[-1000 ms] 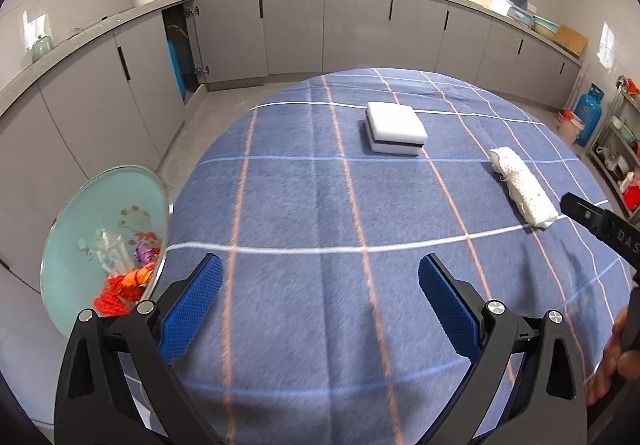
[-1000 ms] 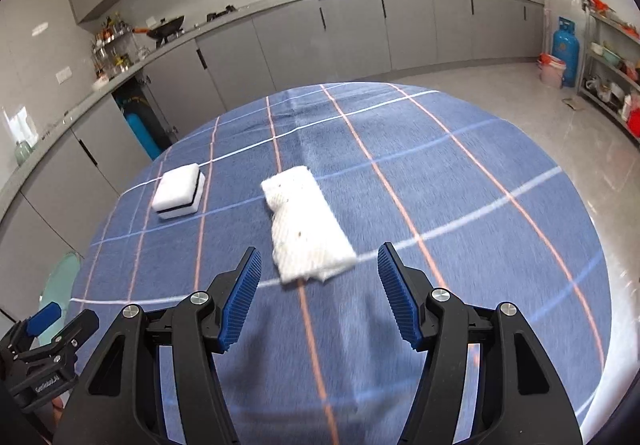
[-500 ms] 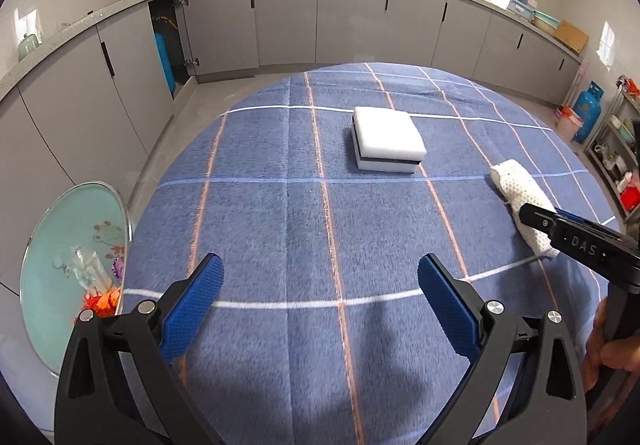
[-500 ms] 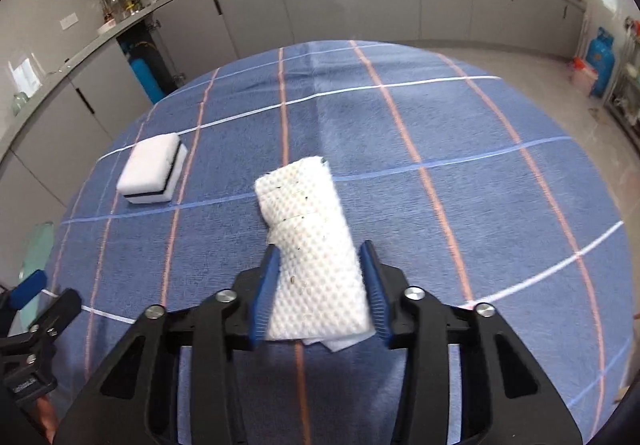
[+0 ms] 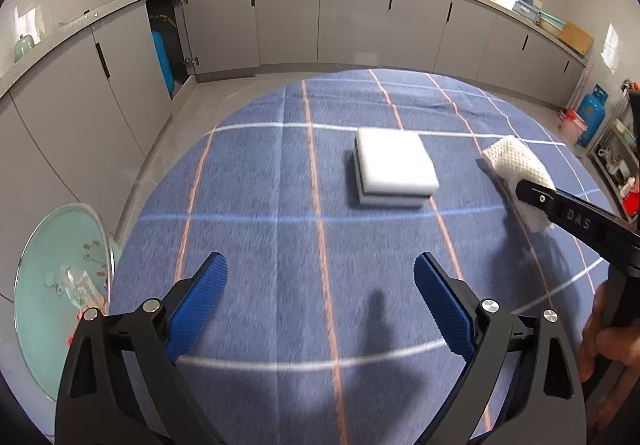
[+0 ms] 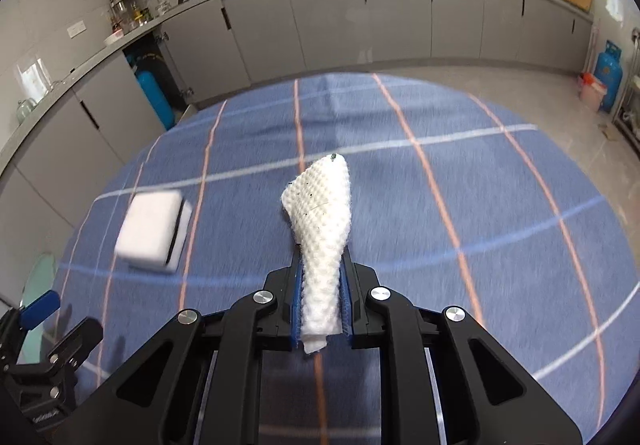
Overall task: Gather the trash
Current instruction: 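Grasp the white sponge with the left tool while the right tool holds the cloth, then carry the white sponge and white cloth with both tools over the teal bin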
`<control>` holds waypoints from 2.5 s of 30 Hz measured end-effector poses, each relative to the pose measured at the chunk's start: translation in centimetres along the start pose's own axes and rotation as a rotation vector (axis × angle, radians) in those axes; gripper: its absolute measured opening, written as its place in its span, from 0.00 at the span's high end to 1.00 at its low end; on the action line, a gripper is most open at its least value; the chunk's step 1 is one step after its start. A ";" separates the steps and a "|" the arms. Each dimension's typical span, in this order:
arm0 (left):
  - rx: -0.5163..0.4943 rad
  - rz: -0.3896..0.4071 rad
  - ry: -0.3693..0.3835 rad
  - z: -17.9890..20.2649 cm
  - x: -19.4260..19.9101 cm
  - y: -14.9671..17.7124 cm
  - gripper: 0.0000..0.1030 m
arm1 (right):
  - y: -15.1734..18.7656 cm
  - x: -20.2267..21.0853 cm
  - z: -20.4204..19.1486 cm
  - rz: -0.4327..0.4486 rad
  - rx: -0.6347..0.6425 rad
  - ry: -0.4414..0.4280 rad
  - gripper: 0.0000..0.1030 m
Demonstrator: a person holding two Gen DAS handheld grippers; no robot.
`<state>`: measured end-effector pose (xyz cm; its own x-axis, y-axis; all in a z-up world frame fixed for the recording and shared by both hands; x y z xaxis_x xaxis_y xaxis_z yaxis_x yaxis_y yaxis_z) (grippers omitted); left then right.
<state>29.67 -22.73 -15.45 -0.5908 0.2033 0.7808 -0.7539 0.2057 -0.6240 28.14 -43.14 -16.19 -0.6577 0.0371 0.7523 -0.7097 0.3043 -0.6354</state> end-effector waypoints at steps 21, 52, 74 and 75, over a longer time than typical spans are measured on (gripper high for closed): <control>-0.064 -0.033 -0.009 6.3 -7.9 -5.8 0.35 | -0.8 -1.3 3.4 0.030 -0.101 0.003 0.84; -0.029 0.059 -0.029 1.9 -0.1 -2.6 0.49 | 0.7 1.4 2.4 0.094 -0.086 0.023 0.83; -0.012 0.111 -0.019 -1.8 7.4 4.0 0.49 | 8.1 10.7 -4.3 0.141 -0.093 -0.054 0.83; -0.005 0.114 -0.021 -2.1 7.8 4.3 0.49 | 8.5 11.1 -4.7 0.143 -0.089 -0.059 0.83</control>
<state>22.44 -18.29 -12.12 -0.6784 0.2055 0.7053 -0.6800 0.1876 -0.7088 16.01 -35.72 -12.46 -0.7659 0.0308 0.6422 -0.5843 0.3835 -0.7152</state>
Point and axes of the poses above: each gripper's, at about its wrist camera, not at the fingertips, and x roughly against the way its jaws point, z to its right, y to its underside, the point moved 9 cm from there along -x, roughly the way its jaws point
